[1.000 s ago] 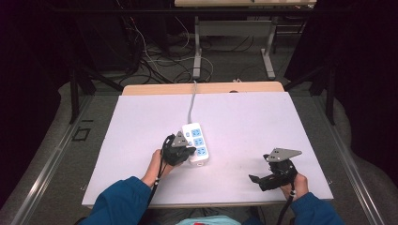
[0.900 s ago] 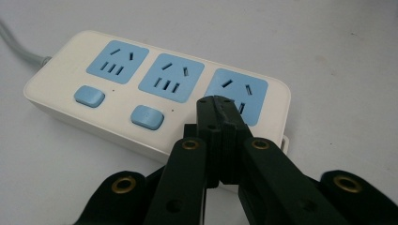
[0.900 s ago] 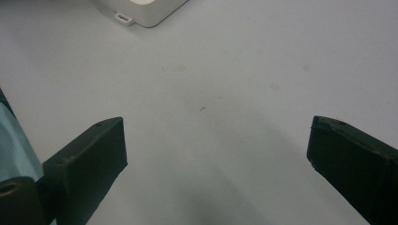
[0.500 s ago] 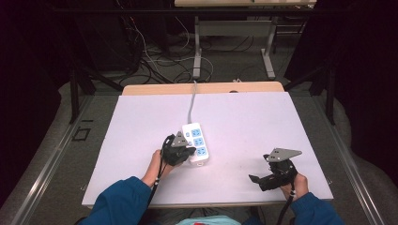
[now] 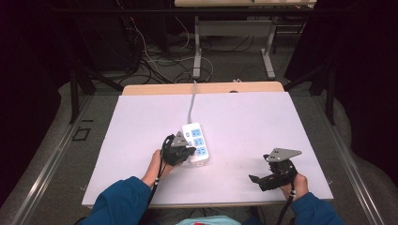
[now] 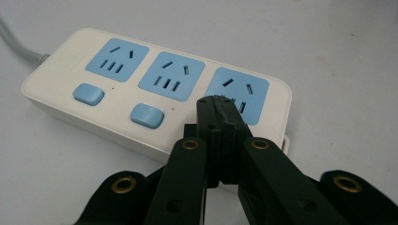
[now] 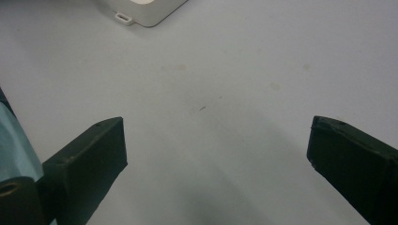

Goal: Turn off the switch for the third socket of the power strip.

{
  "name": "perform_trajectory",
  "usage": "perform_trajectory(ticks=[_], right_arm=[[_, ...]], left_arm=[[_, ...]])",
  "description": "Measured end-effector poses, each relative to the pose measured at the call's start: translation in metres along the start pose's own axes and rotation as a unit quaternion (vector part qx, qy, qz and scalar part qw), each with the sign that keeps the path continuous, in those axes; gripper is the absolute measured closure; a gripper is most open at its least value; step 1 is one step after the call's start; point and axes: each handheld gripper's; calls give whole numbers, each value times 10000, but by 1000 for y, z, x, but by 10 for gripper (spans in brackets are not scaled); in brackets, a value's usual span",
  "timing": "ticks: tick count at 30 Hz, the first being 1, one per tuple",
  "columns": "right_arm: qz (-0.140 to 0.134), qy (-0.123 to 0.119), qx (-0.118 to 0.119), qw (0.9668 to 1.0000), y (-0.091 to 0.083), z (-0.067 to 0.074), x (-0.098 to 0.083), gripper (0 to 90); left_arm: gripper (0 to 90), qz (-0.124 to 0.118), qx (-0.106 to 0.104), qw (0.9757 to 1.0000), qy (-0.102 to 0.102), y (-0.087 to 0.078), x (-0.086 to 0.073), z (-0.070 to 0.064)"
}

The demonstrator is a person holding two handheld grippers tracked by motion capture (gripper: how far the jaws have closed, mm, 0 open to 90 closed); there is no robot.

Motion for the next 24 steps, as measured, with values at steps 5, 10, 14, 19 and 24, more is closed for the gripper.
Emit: perform_trajectory(ticks=[5,10,14,19,24], right_arm=[[-12,-14,13,10000,-1,-1,0,45],[23,-11,30,10000,-1,-1,0,45],[30,-12,33,10000,-1,-1,0,46],[-8,-20,8,10000,-1,-1,0,46],[28,-12,33,10000,-1,-1,0,46]], left_arm=[[900,20,34,10000,64,0,1,-1],[900,12,27,10000,72,0,1,-1],[900,4,20,10000,60,0,1,0],[900,-2,2,10000,50,0,0,0],[900,-2,4,10000,51,0,0,-1]])
Point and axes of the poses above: each handheld gripper's, and its own axes: y roughly forward along the jaws, x roughly out of its top, z roughly to its left, and after that the axes turned 11 degrees about -z, right-handed
